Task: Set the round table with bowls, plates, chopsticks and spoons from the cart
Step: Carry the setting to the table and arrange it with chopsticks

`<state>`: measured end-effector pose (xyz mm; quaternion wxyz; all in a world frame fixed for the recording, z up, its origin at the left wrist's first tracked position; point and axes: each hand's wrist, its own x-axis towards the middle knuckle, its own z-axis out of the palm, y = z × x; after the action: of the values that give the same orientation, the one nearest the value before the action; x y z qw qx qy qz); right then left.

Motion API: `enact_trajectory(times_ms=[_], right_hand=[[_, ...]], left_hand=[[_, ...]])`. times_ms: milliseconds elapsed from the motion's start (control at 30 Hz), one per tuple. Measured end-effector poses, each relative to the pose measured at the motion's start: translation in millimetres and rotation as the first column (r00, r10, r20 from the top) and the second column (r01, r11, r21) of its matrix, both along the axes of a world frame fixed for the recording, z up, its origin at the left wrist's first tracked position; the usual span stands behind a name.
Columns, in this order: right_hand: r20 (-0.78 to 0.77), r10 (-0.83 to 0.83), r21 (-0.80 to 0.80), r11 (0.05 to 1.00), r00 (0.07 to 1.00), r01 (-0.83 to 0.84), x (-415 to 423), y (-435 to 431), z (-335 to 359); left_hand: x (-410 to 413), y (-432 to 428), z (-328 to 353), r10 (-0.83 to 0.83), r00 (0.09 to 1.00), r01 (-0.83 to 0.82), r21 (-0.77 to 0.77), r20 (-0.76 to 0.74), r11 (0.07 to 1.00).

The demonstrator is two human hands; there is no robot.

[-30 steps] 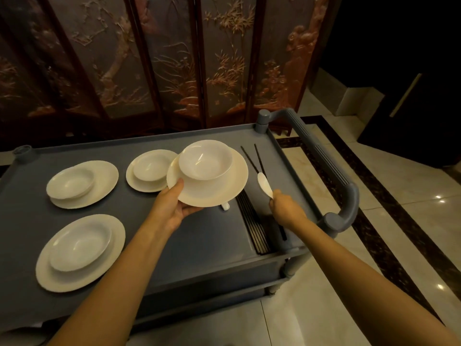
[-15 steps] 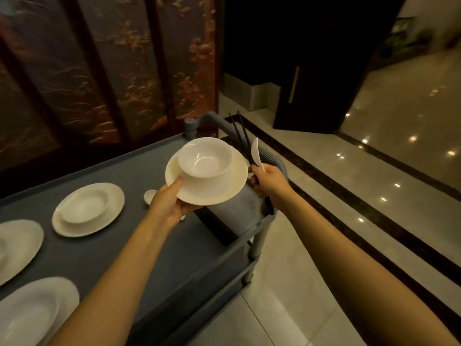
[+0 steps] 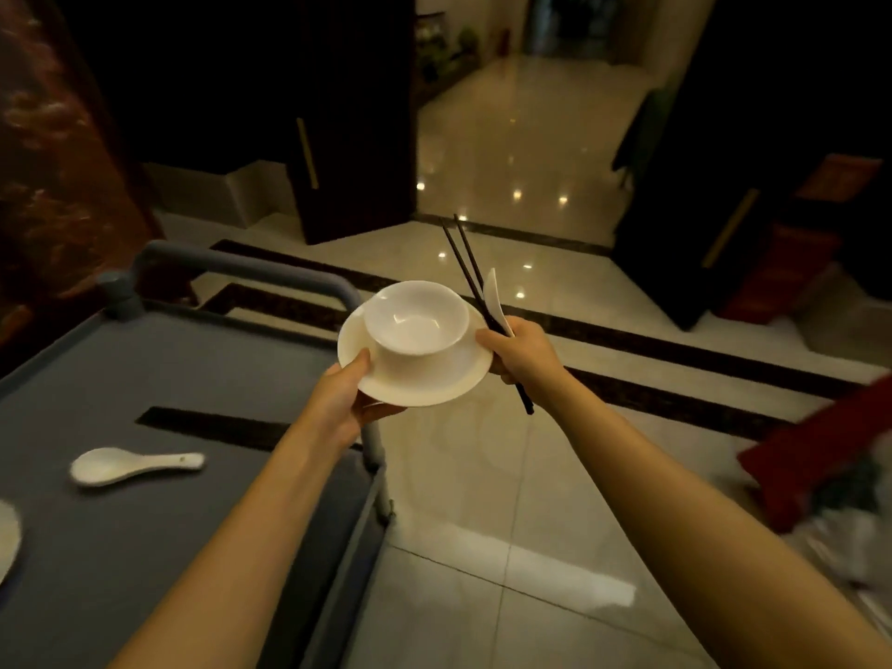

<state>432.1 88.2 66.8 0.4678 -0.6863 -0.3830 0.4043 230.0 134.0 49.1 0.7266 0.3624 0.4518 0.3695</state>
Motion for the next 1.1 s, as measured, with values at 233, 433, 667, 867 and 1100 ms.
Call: enact_trajectory(times_ms=[233,433,667,867,1100], right_hand=[[0.072,-0.267,-0.008,0.963,0.961,0.268,78.7,-101.7,5.9],[0.026,-0.502,0.016,0.865,0.865,0.502,128.1,-218.7,12.8],[0.079,-0.736,0.058,0.677,0.673,0.733,164.0,-375.6,11.0],[0.054,-0.866,0.103,0.500,0.497,0.860,172.6,-504.8,10.3],[0.008,-0.960,0.122,0.280,0.281,0.952,163.8,-638.5,7.3]], left_hand=[[98.9,-44.3,7.8,-0.274,0.962,0.274,-0.007,-0.018,0.962],[182.4,-115.1,12.9,-0.503,0.863,0.503,0.004,-0.043,0.864],[262.6,-240.6,21.1,-0.725,0.688,0.725,-0.002,-0.035,0.688],[309.7,-349.9,19.6,-0.866,0.499,0.867,0.007,-0.045,0.499],[349.3,-473.1,14.8,-0.964,0.265,0.964,0.003,-0.023,0.265]])
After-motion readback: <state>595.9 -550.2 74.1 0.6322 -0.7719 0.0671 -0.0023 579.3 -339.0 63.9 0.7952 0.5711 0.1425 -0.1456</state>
